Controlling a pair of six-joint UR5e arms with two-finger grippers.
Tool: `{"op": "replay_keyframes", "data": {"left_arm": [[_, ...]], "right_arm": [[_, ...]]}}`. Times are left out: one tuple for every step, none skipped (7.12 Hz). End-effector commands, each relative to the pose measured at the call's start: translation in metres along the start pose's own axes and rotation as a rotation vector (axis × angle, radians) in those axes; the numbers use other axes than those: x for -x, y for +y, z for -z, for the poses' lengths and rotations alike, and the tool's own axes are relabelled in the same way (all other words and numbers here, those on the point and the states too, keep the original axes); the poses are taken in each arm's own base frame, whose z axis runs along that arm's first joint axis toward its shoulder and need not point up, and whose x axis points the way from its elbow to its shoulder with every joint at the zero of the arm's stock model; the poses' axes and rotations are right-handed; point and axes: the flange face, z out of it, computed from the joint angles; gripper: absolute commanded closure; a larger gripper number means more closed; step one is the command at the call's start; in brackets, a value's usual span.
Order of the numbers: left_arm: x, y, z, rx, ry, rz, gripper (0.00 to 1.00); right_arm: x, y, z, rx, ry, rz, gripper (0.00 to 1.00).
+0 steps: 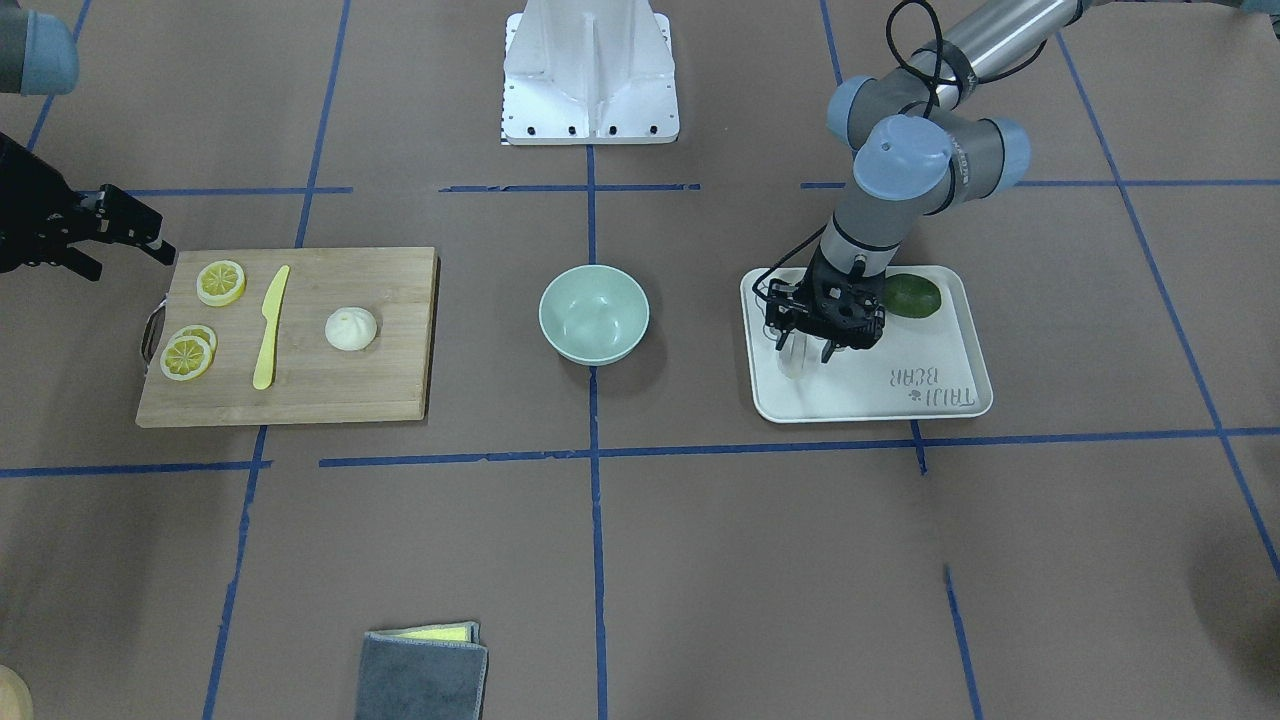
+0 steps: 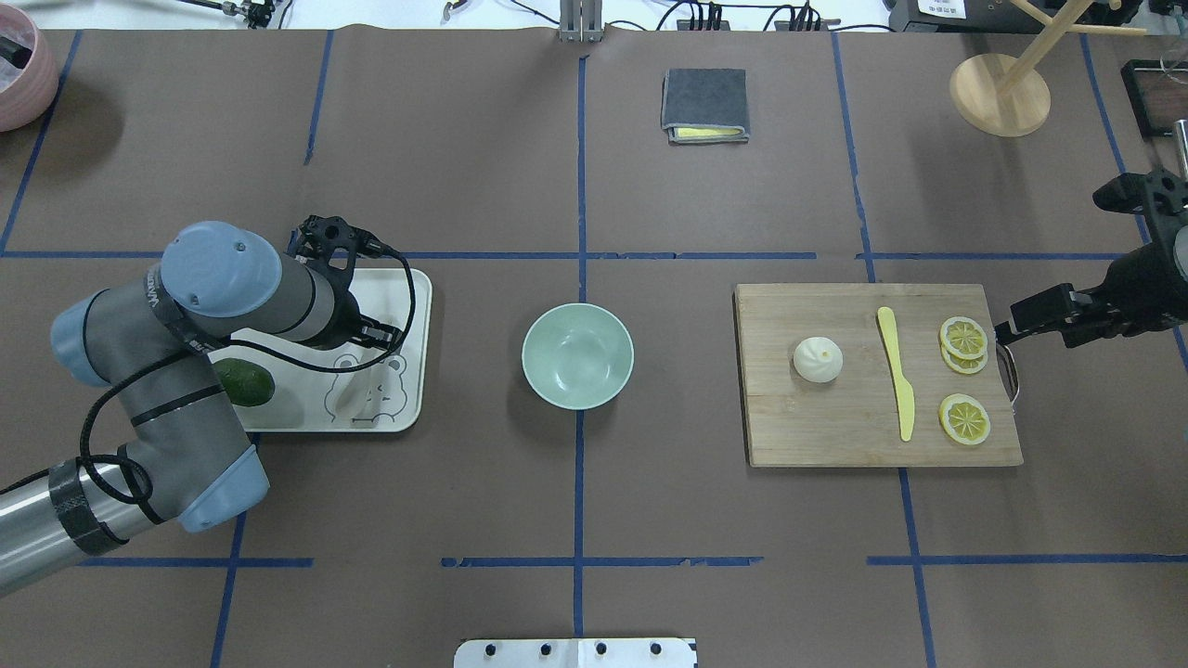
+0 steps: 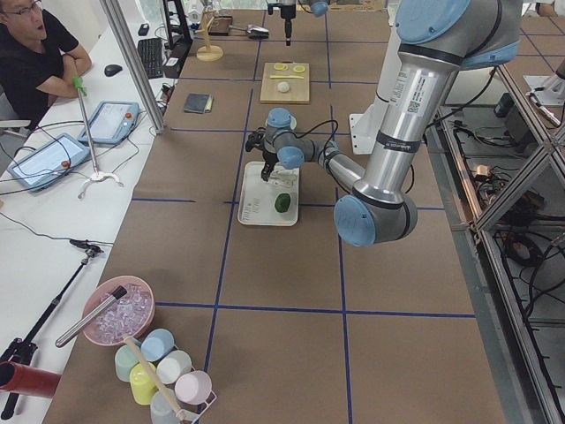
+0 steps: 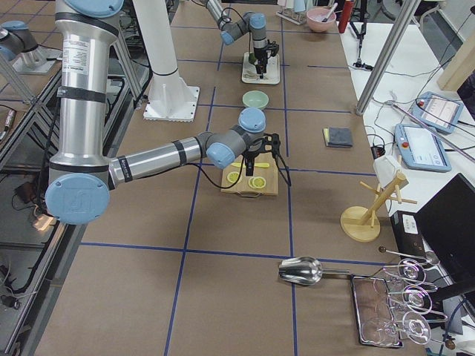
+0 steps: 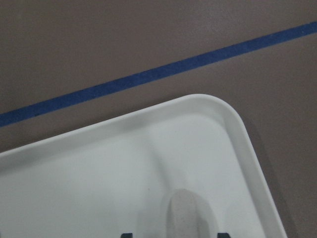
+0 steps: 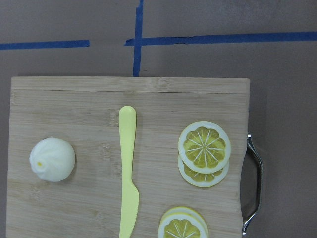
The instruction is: Put spoon and bun in bowl
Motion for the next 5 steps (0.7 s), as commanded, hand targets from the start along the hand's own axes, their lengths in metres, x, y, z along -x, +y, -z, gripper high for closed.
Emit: {"op": "replay_keyframes", "data": {"left_arm": [[-0.007, 0.006, -0.003, 0.01, 0.005, -0.009, 0.71], [-0.011, 0.006, 0.002, 0.013, 0.021, -0.01, 1.0], [-0.018, 0.012, 0.006, 0.069, 0.079, -0.015, 1.0], [-0.02, 0.013, 0.005, 0.084, 0.092, -0.016, 1.0], [-0.028, 0.008, 0.014, 0.069, 0.111, -0.022, 1.0]], "right_arm": [[0.0, 0.0, 0.0, -0.002, 0.001, -0.001, 0.0], [0.001, -0.001, 0.0, -0.004, 0.0, 0.003, 0.0], [0.002, -0.001, 0.0, -0.004, 0.0, 0.003, 0.0], [0.002, -0.001, 0.0, -0.004, 0.0, 0.003, 0.0], [0.002, -0.001, 0.0, -0.004, 0.0, 0.003, 0.0]]}}
